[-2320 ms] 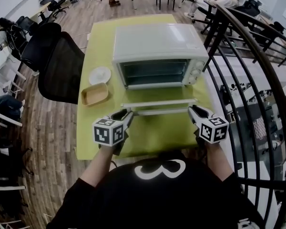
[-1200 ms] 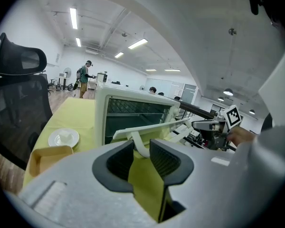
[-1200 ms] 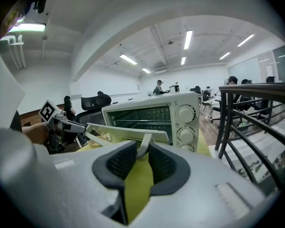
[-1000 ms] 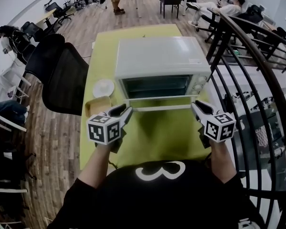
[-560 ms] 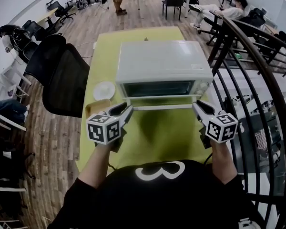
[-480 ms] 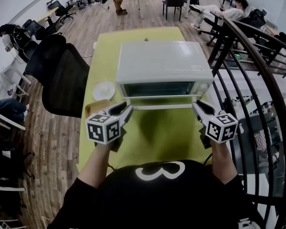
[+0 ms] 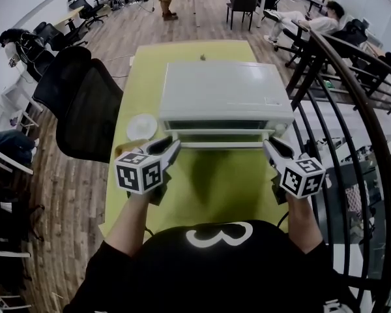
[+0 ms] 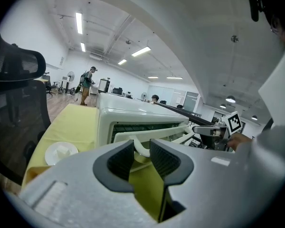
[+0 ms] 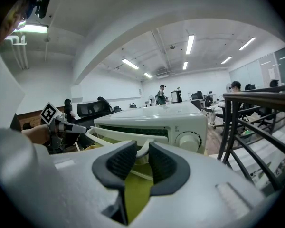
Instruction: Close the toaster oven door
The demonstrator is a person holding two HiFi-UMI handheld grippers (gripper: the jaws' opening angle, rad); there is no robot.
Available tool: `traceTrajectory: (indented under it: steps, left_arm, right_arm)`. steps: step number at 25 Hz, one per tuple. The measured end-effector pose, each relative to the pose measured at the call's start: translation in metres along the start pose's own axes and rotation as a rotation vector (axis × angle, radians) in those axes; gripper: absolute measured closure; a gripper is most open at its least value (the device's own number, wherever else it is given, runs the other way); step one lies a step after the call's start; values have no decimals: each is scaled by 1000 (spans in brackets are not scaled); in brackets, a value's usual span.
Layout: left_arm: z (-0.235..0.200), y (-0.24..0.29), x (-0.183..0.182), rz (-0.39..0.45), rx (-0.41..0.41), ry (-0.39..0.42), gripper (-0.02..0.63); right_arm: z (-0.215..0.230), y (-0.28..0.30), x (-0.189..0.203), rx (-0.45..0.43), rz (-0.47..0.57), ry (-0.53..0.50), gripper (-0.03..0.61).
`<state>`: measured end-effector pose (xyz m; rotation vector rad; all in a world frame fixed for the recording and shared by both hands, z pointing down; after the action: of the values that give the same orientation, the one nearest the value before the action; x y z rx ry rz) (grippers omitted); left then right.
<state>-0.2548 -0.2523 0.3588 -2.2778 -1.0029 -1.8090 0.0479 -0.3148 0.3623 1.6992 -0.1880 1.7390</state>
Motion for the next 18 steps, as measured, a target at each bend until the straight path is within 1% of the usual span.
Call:
traceTrajectory:
  steps: [9, 18]
  left_arm:
    - [-9, 14, -16, 20, -18, 0, 505]
    - [-17, 20, -27, 30, -29, 5, 505]
  right_arm:
    - [10, 16, -15, -14, 19, 3, 494]
    - [11, 27, -26, -3, 31, -38, 497]
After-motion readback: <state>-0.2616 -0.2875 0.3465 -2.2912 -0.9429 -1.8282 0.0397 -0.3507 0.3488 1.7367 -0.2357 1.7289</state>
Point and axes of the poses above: the fingertips, and each gripper's own axes: y forward along the fingers, z to its right, x out of its underside, the point moved 4 cm from there along -y, backward along the fingers, and after that the axes turned 8 degrees about x, right-handed, at the moved point
